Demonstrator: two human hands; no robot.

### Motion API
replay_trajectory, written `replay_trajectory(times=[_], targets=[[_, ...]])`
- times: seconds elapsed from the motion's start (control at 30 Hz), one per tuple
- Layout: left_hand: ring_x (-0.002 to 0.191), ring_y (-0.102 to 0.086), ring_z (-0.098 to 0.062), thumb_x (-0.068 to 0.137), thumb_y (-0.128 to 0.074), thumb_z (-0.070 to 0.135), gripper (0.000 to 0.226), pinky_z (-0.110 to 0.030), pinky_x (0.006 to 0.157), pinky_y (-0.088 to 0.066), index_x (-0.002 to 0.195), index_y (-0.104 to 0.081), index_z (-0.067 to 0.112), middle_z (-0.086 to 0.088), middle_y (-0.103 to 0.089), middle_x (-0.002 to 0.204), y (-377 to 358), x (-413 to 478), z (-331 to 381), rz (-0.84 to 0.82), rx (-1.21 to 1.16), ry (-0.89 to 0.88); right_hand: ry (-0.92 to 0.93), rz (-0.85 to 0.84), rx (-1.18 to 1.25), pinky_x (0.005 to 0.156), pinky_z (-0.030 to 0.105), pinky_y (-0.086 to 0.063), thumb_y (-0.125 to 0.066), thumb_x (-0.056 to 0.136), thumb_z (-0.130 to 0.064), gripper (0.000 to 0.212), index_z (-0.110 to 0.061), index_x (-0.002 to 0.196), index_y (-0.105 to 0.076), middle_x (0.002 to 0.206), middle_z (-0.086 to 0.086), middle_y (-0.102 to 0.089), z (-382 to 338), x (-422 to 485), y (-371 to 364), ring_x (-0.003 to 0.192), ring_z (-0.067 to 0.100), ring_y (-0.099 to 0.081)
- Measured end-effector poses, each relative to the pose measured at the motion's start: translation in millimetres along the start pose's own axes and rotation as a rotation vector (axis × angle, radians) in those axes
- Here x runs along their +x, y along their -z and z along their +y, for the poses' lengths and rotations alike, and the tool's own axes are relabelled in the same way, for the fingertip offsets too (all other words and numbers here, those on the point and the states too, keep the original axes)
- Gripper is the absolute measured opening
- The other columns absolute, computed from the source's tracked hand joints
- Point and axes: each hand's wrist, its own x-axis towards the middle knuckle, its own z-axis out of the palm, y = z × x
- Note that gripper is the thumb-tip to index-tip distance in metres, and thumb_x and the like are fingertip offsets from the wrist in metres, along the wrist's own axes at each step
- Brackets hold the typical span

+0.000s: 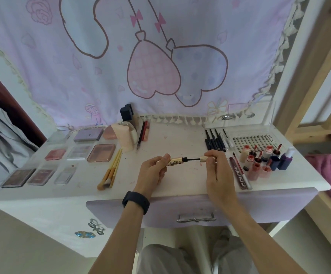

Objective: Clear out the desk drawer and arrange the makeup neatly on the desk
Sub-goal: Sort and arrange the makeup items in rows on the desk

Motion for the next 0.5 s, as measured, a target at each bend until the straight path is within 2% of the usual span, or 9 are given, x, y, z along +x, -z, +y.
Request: replay_trajectory(times=[0.1, 0.3, 0.5], targets=[[0.049, -0.028, -0.009, 0.098, -0.059, 0.033, 0.042, -0.020, 0.045, -0.024, 0.099, -0.066, -0.008, 0.005, -0.039, 0.057, -0.8, -0.5, -0.2, 0.005, 0.002, -0.011, 0.025, 0.023, -0.013, 0.078, 0.007, -0.040, -0.037, 0.107, -0.019, 0.016, -0.020, 0.114, -0.051, 0.100, -0.016, -0.056, 0.9, -1.0, -0.8, 0.090, -0.002, -0.055], [0.049, -0.030, -0.008, 0.099, -0.058, 0.032, 0.038, -0.020, 0.047, -0.026, 0.097, -0.068, -0.005, 0.005, -0.040, 0.056, -2.5, -1.4, -1.1, 0.015, 0.032, -0.024, 0.048, 0.064, -0.018, 0.078, 0.008, -0.040, -0.038, 0.106, -0.014, 0.020, -0.008, 0.115, -0.054, 0.098, -0.004, -0.055, 1.5, -2.0, -0.9, 0.089, 0.000, -0.053], [0.047, -0.029, -0.008, 0.099, -0.058, 0.030, 0.031, -0.018, 0.045, -0.025, 0.088, -0.066, 0.002, 0.007, -0.038, 0.054, -1.5, -4.4, 1.5, -0.005, 0.017, -0.035, 0.019, 0.089, -0.020, 0.077, 0.005, -0.038, -0.037, 0.105, -0.015, 0.018, -0.013, 0.112, -0.053, 0.095, -0.015, -0.052, -1.3, -2.7, -1.8, 0.087, -0.007, -0.052]])
